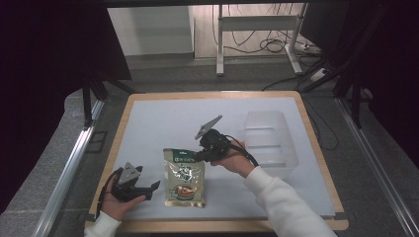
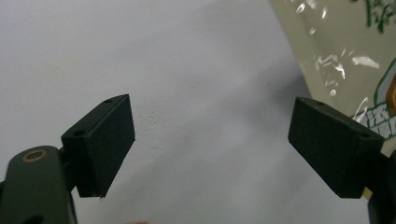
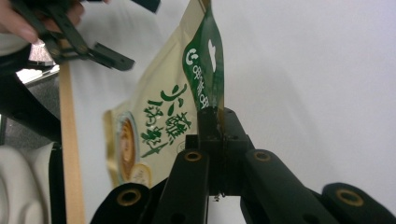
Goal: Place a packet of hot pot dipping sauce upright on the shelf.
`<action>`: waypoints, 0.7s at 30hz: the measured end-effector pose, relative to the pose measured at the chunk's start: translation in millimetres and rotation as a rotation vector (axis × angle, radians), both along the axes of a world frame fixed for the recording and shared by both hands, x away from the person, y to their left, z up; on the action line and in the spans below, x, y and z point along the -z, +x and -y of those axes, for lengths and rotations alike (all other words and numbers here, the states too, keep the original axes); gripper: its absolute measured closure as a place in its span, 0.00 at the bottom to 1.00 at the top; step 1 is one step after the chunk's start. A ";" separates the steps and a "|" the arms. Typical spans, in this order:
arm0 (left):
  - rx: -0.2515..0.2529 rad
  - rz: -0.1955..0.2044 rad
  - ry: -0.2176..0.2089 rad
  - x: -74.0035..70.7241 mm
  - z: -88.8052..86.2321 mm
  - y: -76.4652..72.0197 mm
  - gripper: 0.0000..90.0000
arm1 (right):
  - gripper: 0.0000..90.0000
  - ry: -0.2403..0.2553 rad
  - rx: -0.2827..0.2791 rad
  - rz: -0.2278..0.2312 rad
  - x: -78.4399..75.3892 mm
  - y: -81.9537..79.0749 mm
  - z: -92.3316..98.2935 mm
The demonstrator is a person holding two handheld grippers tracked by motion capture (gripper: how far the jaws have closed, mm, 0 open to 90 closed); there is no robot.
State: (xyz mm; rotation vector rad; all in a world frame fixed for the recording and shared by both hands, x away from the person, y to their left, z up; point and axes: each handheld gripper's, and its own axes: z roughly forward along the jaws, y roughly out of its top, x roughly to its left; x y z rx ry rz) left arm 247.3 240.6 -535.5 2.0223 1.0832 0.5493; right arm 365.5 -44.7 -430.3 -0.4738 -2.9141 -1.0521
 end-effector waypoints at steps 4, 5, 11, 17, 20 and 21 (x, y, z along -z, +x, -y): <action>-0.001 -0.002 -0.004 0.4 0.4 0.1 0.16 | 0.99 0.013 -0.040 0.078 -16.8 -13.1 0.8; -0.002 -0.002 -0.005 0.6 0.7 0.2 0.16 | 0.99 0.018 -0.045 0.081 -19.0 -14.7 0.8; 0.000 -0.001 0.002 0.4 0.4 0.1 0.16 | 0.99 0.034 -0.063 0.119 -33.8 -23.8 0.4; 0.001 -0.007 -0.003 1.2 1.1 0.4 0.16 | 1.00 0.040 -0.069 0.169 -51.9 -28.9 2.5; 0.002 -0.005 -0.001 0.9 0.5 0.5 0.16 | 1.00 0.040 -0.062 0.193 -56.3 -30.6 3.3; 0.002 -0.004 -0.001 0.8 0.2 0.6 0.16 | 1.00 0.047 -0.056 0.222 -60.8 -32.5 4.6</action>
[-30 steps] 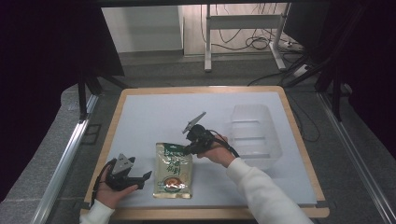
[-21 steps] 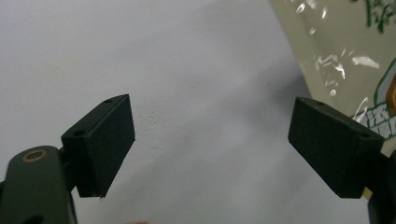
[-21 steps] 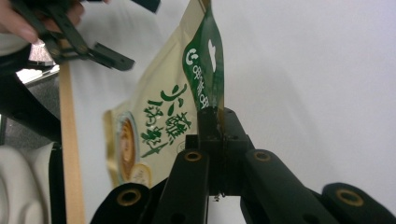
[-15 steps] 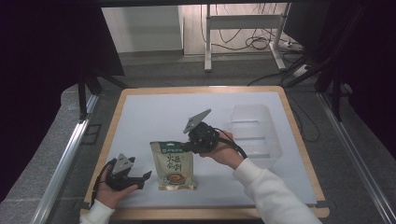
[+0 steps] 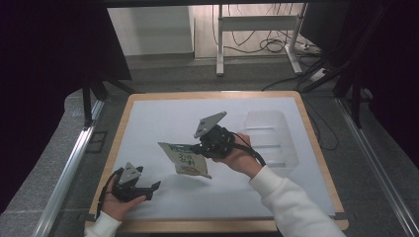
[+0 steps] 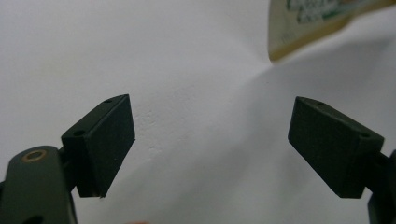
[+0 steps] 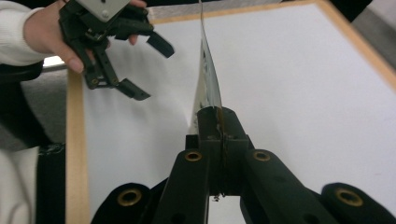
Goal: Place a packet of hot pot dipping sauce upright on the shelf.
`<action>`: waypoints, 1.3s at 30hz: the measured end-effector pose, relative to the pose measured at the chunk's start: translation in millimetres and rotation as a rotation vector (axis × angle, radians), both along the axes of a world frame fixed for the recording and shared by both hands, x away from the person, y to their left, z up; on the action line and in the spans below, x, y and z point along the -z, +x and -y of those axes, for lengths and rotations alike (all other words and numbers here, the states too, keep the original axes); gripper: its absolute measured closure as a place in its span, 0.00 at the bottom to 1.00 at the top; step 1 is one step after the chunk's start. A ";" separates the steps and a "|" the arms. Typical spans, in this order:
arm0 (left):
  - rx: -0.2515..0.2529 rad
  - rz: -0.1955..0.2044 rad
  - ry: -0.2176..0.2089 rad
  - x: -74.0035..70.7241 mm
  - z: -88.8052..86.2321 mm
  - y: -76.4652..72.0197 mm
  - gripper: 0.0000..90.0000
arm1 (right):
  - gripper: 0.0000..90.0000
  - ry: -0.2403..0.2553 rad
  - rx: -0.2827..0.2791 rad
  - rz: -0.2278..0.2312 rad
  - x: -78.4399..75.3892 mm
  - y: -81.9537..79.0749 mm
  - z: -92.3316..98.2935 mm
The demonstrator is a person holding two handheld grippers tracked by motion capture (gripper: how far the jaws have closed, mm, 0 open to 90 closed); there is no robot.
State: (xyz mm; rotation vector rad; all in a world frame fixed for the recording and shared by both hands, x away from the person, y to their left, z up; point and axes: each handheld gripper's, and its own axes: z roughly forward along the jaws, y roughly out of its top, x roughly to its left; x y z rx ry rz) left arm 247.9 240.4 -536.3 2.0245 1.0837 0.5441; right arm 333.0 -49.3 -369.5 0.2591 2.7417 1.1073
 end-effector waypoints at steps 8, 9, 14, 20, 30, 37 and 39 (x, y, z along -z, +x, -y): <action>0.002 -0.006 0.002 0.6 0.4 0.4 0.16 | 1.00 0.023 0.020 0.026 -19.1 0.9 12.4; 0.002 -0.007 0.002 0.6 0.3 0.4 0.16 | 1.00 0.027 0.023 0.028 -20.4 0.9 14.4; 0.002 -0.008 0.008 0.8 0.4 0.5 0.16 | 1.00 0.039 0.031 0.025 -23.3 -0.6 23.9; 0.001 -0.009 0.007 1.4 0.8 0.8 0.16 | 1.00 0.049 0.048 0.031 -25.4 -1.5 35.1; -0.002 -0.013 0.010 2.3 1.4 1.2 0.16 | 1.00 0.066 0.088 0.044 -32.6 -0.3 57.1; -0.005 -0.014 0.010 3.2 1.4 1.5 0.16 | 1.00 0.059 0.113 0.042 -32.4 1.2 70.2; -0.007 -0.014 0.003 3.5 1.8 1.6 0.16 | 1.00 0.061 0.126 0.041 -32.1 2.4 75.7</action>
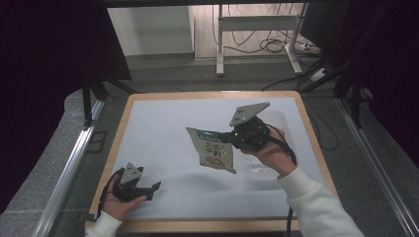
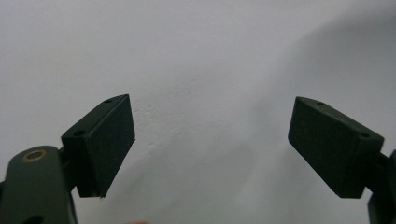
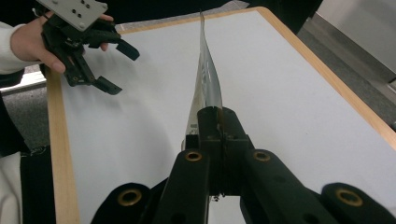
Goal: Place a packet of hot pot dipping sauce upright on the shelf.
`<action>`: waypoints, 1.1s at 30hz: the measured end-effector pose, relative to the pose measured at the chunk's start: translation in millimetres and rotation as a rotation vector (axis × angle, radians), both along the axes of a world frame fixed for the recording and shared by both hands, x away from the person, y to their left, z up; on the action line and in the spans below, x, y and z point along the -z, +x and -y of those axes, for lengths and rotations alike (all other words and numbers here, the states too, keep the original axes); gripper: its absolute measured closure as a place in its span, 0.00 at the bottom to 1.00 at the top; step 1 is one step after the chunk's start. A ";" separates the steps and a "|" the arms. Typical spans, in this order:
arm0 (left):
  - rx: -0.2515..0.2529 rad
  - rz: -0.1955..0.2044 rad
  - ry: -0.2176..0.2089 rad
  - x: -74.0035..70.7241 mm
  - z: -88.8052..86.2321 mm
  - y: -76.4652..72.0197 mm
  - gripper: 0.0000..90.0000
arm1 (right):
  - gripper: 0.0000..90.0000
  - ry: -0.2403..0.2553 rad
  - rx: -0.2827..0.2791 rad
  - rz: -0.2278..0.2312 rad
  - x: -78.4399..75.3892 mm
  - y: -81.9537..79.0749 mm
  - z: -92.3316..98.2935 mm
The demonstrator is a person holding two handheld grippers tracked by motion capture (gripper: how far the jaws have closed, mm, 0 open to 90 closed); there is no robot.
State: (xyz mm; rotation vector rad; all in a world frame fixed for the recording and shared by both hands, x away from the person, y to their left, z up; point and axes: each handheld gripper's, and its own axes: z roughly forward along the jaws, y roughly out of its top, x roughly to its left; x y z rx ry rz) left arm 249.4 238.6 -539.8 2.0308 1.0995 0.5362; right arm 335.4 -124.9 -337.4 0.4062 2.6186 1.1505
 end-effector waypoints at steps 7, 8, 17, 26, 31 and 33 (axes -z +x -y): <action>-0.001 -0.004 0.007 0.6 0.9 0.4 0.16 | 1.00 0.010 0.034 0.016 -2.8 2.4 19.0; 0.000 -0.005 0.008 0.7 1.0 0.4 0.16 | 1.00 0.015 0.038 0.019 -3.6 3.1 22.1; 0.000 -0.008 0.015 0.9 1.1 0.6 0.16 | 1.00 0.030 0.067 0.023 -8.3 6.0 36.8; 0.002 -0.010 0.017 1.1 1.4 0.7 0.16 | 1.00 0.037 0.086 0.038 -13.6 6.6 50.9; 0.004 -0.012 0.018 1.3 1.6 0.8 0.16 | 1.00 0.040 0.102 0.045 -17.9 6.8 59.1; 0.004 -0.012 0.019 1.2 1.6 0.8 0.16 | 1.00 0.040 0.108 0.049 -19.7 6.8 62.3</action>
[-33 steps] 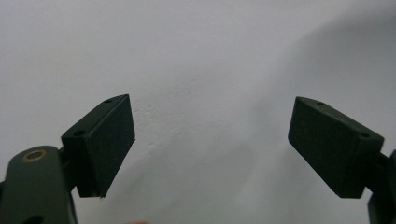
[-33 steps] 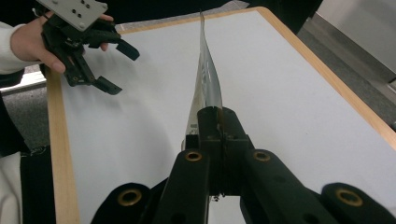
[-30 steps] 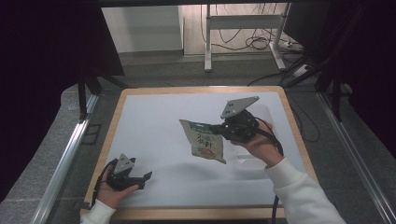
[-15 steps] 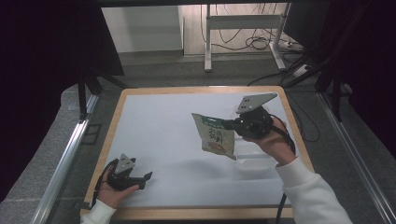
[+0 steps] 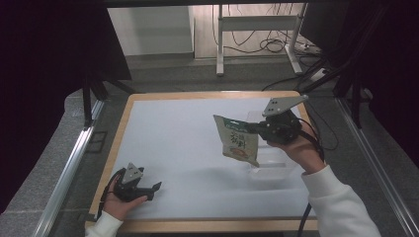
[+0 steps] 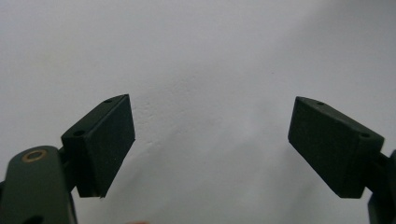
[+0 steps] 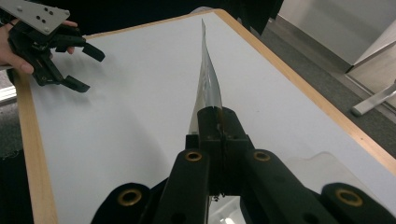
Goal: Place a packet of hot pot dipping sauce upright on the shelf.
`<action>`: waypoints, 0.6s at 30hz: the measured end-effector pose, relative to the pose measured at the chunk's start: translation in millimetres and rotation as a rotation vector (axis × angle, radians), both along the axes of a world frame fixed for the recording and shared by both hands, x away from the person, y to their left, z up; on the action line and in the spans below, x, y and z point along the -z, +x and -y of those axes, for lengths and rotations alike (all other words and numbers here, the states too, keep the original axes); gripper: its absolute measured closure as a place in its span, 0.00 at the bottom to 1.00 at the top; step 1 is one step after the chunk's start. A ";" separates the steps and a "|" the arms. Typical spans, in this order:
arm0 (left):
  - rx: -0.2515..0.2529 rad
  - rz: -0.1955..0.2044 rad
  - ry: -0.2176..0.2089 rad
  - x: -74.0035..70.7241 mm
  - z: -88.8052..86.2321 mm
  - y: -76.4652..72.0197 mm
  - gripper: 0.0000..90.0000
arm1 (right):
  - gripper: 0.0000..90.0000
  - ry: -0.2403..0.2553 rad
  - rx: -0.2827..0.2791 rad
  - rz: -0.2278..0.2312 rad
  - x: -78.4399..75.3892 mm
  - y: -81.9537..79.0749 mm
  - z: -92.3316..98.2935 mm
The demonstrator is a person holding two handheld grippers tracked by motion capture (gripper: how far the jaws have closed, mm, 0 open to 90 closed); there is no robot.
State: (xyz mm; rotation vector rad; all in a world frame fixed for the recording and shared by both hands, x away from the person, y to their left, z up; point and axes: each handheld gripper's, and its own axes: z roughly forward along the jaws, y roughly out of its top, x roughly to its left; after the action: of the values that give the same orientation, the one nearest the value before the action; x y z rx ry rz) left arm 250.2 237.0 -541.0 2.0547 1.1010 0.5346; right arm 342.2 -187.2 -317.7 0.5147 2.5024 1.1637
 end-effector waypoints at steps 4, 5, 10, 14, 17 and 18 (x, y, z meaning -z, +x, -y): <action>0.000 0.001 0.000 0.1 -0.1 0.1 0.16 | 1.00 0.005 0.017 0.003 -3.3 0.7 9.7; 0.000 -0.001 0.001 0.1 0.1 0.1 0.16 | 1.00 0.006 0.021 0.002 -3.5 0.8 11.4; -0.002 -0.002 0.003 0.5 0.3 0.4 0.16 | 1.00 0.006 0.034 0.002 -3.9 2.2 18.1; -0.005 0.004 0.003 0.1 0.2 0.1 0.16 | 1.00 0.002 0.035 0.005 -5.3 4.5 27.2; -0.006 0.001 0.005 0.5 0.4 0.3 0.16 | 1.00 0.003 0.039 0.004 -6.2 6.6 34.0; -0.006 0.000 0.005 0.6 0.5 0.4 0.16 | 1.00 0.002 0.041 0.005 -6.5 7.1 36.1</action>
State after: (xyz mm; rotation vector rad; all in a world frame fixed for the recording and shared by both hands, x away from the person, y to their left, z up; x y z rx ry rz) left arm 250.6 236.5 -541.6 2.0561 1.1070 0.5408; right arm 349.3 -223.4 -311.2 0.5598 2.4749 1.1505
